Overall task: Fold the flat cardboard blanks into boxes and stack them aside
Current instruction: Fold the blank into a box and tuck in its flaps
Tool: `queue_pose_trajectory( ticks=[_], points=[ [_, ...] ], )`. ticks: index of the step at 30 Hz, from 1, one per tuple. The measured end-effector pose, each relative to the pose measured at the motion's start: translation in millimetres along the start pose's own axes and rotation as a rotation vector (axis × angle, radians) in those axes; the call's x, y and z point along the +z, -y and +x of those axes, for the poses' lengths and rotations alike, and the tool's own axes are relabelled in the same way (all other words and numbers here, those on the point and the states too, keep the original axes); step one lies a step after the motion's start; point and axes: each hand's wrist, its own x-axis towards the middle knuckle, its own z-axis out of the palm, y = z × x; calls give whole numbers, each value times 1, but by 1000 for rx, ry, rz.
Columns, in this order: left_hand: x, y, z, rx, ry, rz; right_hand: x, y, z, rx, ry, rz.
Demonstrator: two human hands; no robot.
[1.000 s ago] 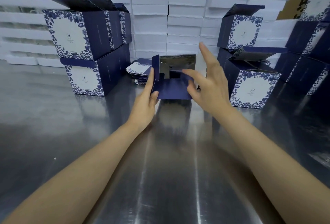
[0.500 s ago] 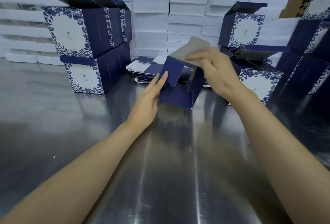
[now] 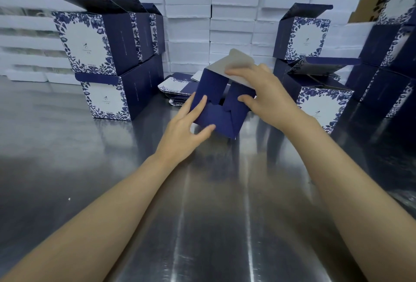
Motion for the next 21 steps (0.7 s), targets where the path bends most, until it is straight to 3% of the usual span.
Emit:
queue_pose_trajectory(
  ticks=[2,6,9,15,21],
  points=[
    [-2,2,1,60,14,106,0,-2,-1,-43,-50,22],
    [-5,-3,-1,86,-115,267,6,-4,-3,-16,-131,113],
    [-4,-7,-2,139,-184,334,8,-1,-3,1,-126,54],
    [-3,-9,0,103,-165,385,7,5,-7,-18,-10,-54],
    [-1,-8,2,228,-252,469,14,4,-4,-18,-98,-139]
  ],
)
